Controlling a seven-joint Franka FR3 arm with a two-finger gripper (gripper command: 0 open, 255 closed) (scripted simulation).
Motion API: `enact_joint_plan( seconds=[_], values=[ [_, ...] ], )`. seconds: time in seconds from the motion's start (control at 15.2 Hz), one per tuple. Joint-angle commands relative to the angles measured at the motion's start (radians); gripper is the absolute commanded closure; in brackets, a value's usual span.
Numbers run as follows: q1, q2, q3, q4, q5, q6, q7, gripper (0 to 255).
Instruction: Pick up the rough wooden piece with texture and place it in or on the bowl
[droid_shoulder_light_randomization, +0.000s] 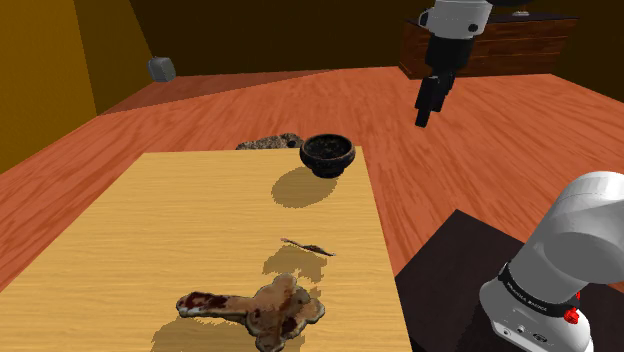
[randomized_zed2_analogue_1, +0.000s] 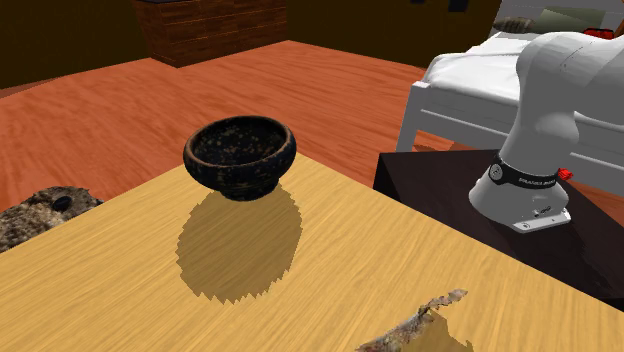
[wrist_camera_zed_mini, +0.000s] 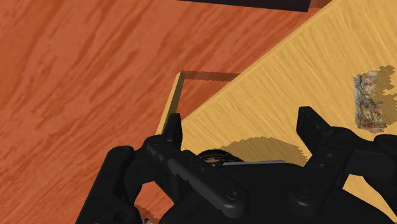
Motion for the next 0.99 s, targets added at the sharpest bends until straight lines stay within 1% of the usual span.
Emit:
enact_joint_plan(
  seconds=[0.0,0.46,0.92],
  values=[
    [0.000,0.000,0.000,0.000,0.000,0.000,0.000,0],
    [0.057,0.046,0.150,-0.097,0.051,0.173,0.106,0],
    [0.098,0.164,0.310,-0.136,0.075,0.355,0.223,0]
  ],
)
